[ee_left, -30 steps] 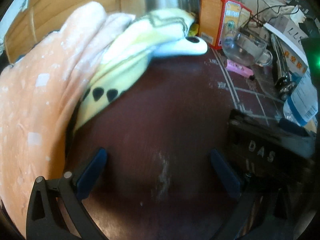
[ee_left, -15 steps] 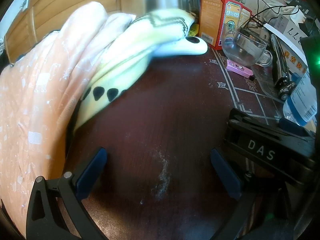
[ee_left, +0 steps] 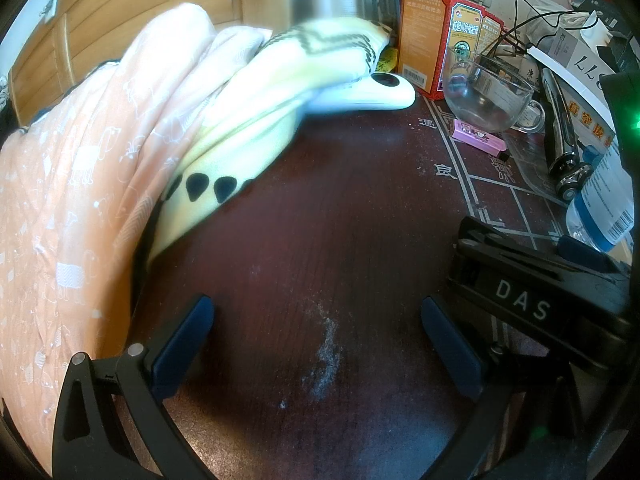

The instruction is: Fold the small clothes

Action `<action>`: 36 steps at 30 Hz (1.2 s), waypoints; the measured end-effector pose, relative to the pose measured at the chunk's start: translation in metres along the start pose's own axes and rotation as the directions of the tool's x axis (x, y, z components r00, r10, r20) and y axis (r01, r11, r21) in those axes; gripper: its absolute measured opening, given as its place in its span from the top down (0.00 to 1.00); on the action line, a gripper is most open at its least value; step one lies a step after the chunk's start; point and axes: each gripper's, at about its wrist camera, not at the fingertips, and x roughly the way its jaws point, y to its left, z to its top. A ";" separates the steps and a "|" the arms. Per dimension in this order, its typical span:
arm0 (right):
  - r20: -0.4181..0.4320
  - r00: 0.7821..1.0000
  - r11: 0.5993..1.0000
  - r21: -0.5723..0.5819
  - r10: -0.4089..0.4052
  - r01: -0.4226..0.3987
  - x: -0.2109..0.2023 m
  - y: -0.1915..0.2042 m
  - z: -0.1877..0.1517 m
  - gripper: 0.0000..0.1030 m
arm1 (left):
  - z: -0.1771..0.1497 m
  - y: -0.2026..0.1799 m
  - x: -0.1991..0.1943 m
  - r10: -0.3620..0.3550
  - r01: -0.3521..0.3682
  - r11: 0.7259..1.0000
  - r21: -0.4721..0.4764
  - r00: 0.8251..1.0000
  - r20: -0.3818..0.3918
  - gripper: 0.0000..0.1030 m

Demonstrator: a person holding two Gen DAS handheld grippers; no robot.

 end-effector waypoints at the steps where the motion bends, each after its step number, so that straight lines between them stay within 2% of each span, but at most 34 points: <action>1: 0.000 1.000 1.000 0.000 0.000 0.000 0.000 0.000 0.000 0.00 | 0.000 0.000 0.000 0.000 0.000 1.000 0.000 1.000 0.000 0.00; 36: -0.001 1.000 1.000 -0.001 0.001 -0.001 0.002 0.000 0.002 0.00 | 0.000 0.000 0.000 0.001 -0.001 1.000 -0.002 1.000 -0.001 0.00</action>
